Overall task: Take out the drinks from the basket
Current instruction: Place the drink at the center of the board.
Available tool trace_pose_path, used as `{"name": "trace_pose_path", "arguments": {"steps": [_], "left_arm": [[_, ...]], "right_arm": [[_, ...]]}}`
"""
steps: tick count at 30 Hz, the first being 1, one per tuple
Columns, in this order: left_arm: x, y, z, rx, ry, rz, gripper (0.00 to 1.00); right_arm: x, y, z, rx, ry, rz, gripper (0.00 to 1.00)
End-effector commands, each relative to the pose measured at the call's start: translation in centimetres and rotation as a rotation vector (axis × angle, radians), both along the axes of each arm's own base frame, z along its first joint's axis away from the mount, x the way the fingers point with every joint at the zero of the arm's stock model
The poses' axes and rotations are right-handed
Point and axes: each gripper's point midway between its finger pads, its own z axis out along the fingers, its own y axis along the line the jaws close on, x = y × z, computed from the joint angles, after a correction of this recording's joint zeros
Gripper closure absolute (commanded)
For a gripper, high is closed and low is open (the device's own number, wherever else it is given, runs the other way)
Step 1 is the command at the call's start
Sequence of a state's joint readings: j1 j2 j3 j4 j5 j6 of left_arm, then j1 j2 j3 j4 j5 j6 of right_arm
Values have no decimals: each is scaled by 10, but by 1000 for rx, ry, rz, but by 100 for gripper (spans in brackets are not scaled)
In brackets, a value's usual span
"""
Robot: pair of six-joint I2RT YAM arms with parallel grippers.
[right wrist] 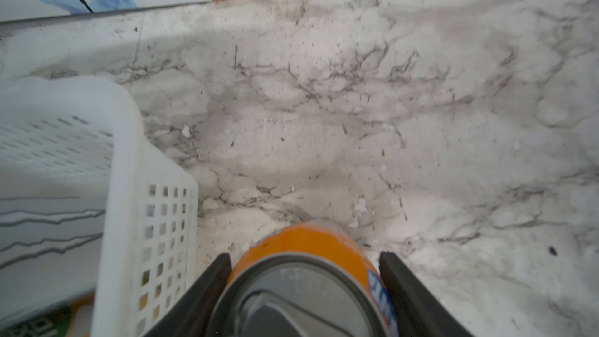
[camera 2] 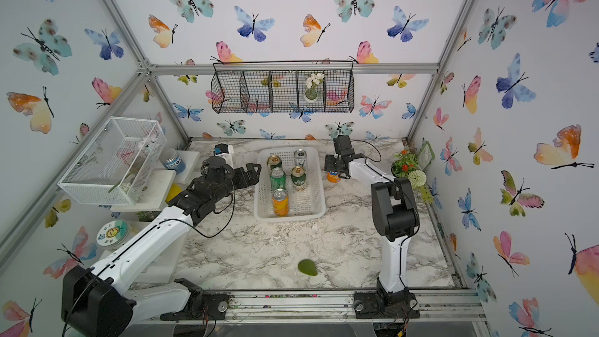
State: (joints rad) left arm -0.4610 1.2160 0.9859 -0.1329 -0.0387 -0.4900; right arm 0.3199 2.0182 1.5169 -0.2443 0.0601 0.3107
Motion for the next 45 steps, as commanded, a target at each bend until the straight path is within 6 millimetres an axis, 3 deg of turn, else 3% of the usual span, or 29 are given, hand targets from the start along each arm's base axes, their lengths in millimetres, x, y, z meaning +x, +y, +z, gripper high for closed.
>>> {"name": "trace_pose_path", "arguments": {"steps": [1, 10, 25, 29, 35, 41, 45], "left_arm": [[-4, -8, 3, 8, -4, -64, 1], [-4, -19, -7, 4, 47, -118, 1], [-6, -30, -11, -18, 76, -170, 1], [-5, -30, -11, -22, 79, -167, 1], [-6, -30, -12, -24, 82, -169, 1], [-10, -38, -16, -15, 90, -224, 1], [-16, -49, -20, 57, 92, -260, 1]], "right_arm": [[31, 6, 49, 53, -177, -10, 49], [29, 12, 38, 79, -137, 3, 29], [29, 11, 20, 54, -60, -7, 29], [30, 11, 16, 51, -53, -12, 22], [34, 11, 36, 67, -97, -18, 11], [35, 4, 66, 43, -152, -40, 11], [23, -5, 89, 45, -205, -63, 10]]}}
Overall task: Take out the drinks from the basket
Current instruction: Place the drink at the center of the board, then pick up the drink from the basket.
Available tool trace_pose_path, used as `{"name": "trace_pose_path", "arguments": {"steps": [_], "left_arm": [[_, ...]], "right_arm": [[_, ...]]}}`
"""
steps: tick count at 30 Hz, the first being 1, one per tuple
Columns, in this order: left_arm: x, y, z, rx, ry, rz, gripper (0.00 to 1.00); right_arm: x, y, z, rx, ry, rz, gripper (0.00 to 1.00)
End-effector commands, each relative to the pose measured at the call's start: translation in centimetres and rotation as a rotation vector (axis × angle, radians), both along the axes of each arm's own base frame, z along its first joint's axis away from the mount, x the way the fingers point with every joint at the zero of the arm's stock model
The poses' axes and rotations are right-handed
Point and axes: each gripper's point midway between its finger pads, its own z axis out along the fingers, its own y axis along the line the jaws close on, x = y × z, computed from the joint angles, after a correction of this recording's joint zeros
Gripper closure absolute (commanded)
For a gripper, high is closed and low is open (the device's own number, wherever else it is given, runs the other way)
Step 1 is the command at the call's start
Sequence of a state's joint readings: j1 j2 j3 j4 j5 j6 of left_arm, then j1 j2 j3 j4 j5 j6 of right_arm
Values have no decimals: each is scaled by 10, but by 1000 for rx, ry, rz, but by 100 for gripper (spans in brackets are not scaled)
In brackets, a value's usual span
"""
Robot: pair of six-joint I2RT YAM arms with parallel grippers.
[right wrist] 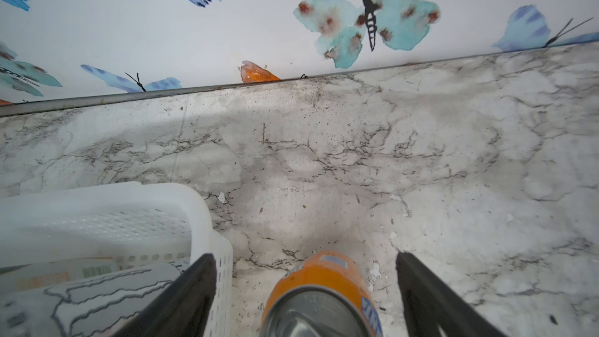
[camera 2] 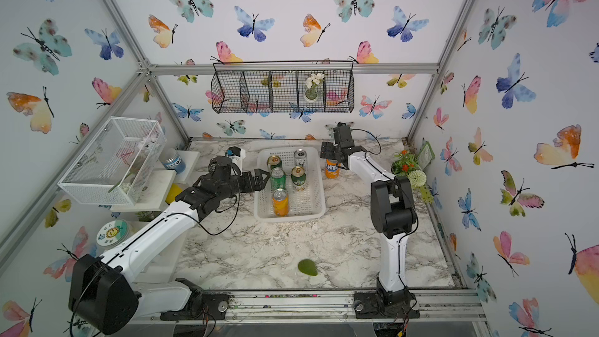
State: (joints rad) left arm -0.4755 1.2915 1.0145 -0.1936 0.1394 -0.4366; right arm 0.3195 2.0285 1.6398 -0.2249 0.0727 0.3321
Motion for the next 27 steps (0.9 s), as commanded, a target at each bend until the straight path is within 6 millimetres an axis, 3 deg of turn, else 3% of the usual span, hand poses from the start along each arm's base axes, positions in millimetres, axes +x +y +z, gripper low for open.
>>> {"name": "trace_pose_path", "arguments": {"steps": [1, 12, 27], "left_arm": [[-5, -18, 5, 78, -24, -69, 1], [-17, -52, -53, 433, 29, -73, 0], [-9, -61, -103, 484, 150, -53, 3]], "right_arm": [[-11, -13, 43, 8, -90, -41, 10], [-66, -23, 46, 94, -118, -36, 11], [-77, -30, 51, 73, -134, -45, 11]]}}
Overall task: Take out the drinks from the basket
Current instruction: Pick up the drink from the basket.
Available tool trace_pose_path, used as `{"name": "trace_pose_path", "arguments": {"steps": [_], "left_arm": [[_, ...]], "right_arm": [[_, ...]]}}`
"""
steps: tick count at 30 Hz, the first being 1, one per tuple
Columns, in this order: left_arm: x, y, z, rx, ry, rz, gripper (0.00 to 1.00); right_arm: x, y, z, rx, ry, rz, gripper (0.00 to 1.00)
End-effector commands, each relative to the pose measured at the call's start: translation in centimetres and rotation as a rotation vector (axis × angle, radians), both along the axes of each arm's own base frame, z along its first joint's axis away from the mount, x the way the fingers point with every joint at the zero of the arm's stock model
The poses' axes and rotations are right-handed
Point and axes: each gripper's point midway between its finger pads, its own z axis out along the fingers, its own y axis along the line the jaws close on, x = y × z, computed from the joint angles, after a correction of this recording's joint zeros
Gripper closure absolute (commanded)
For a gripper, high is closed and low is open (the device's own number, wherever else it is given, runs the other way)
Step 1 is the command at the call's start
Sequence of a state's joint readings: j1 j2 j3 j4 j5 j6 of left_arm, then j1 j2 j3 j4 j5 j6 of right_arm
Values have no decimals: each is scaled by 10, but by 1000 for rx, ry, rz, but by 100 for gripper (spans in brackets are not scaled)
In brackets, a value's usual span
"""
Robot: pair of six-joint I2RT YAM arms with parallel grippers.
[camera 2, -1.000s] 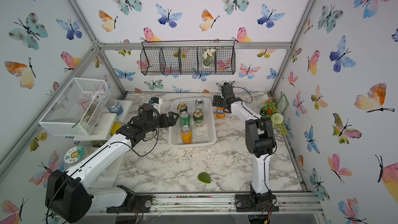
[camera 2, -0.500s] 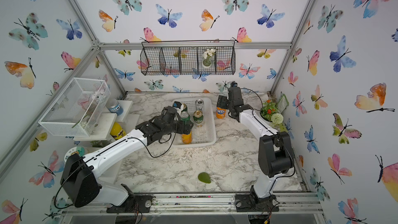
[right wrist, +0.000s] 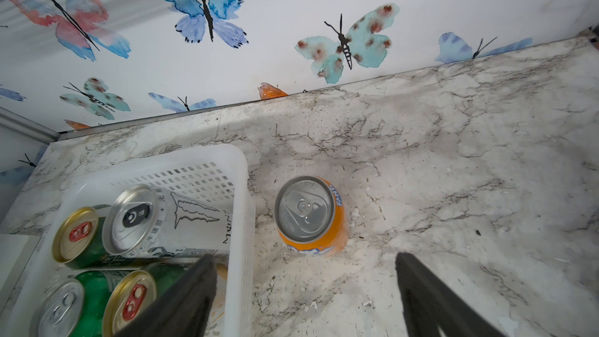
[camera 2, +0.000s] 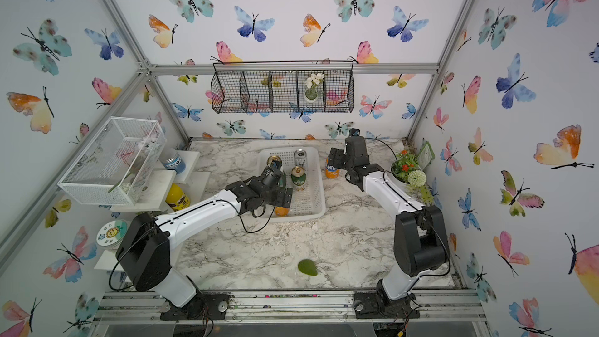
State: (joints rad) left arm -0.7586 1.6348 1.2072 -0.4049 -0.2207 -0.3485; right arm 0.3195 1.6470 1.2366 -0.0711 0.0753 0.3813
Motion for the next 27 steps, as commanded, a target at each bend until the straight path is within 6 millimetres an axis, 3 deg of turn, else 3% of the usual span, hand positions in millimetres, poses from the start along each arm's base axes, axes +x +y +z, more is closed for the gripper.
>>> {"name": "trace_pose_path", "arguments": {"steps": [1, 6, 12, 21, 27], "left_arm": [[2, 0, -15, 25, 39, 19, 4], [1, 3, -30, 56, 76, 44, 7], [-2, -2, -39, 46, 116, 37, 18], [1, -4, -27, 33, 97, 37, 33], [6, -7, 5, -4, 52, 33, 36]], "right_arm": [[-2, -6, 4, -7, -19, -16, 11], [-3, -7, 7, -8, -26, -21, 11], [-1, -8, 9, -12, -30, -29, 11], [-1, -8, 7, -13, -20, -28, 11], [0, -10, 9, -24, -24, -36, 10]]}}
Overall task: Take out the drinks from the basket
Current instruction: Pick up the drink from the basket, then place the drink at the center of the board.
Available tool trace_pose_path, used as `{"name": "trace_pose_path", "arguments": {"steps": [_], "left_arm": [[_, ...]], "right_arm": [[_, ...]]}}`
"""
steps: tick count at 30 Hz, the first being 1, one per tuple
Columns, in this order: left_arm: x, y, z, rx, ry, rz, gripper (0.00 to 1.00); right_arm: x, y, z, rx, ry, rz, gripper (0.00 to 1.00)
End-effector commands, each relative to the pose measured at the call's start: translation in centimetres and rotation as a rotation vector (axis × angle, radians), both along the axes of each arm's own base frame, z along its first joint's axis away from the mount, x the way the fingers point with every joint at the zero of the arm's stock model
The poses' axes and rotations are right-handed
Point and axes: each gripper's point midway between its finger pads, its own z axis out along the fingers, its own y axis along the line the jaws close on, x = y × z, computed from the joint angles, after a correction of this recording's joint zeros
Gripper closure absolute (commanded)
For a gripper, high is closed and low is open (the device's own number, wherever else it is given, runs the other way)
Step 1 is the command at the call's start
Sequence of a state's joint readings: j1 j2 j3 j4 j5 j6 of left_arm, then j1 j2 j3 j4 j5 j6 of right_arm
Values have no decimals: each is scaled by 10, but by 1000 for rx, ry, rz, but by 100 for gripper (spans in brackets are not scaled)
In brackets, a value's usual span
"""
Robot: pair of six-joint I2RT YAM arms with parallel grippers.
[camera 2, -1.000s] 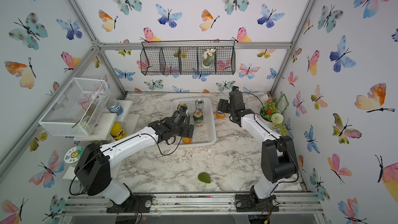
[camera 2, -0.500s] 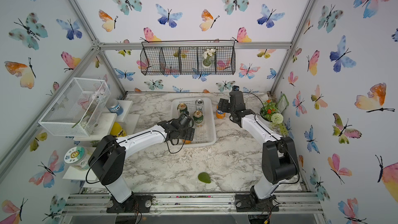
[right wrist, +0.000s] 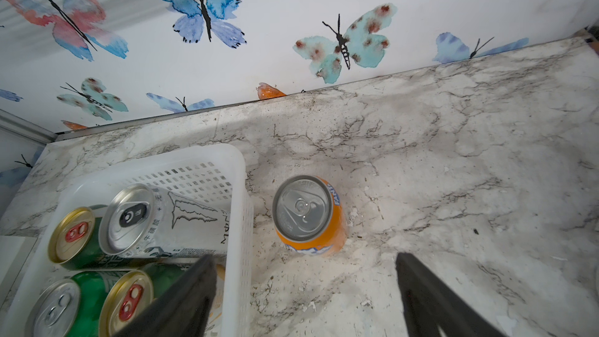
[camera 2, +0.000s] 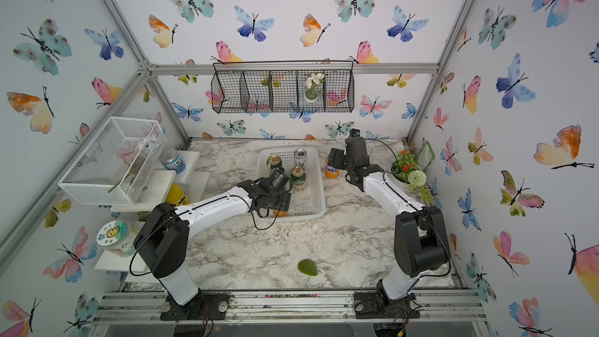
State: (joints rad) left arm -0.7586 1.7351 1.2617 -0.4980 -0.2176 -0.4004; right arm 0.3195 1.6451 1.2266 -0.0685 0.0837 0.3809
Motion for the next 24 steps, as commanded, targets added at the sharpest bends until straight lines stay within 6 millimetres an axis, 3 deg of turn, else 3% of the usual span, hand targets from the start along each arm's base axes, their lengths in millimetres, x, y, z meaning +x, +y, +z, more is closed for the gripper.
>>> {"name": "trace_pose_path", "arguments": {"steps": [1, 6, 14, 18, 21, 24], "left_arm": [[10, -9, 45, -77, -72, -5, 36], [21, 3, 95, -142, -133, 25, 37], [53, 57, 176, -198, -315, 155, 35], [77, 104, 186, -219, -344, 273, 35], [97, 137, 181, -220, -363, 358, 35], [116, 155, 168, -232, -376, 411, 34]], "right_arm": [[1, -8, 13, -19, -28, -29, 10], [3, -7, 13, -19, -29, -29, 10], [4, -8, 8, -22, -22, -32, 10], [3, -8, 7, -20, -21, -34, 10], [3, -7, 8, -15, -23, -34, 10], [3, -7, 8, -14, -23, -34, 10]]}}
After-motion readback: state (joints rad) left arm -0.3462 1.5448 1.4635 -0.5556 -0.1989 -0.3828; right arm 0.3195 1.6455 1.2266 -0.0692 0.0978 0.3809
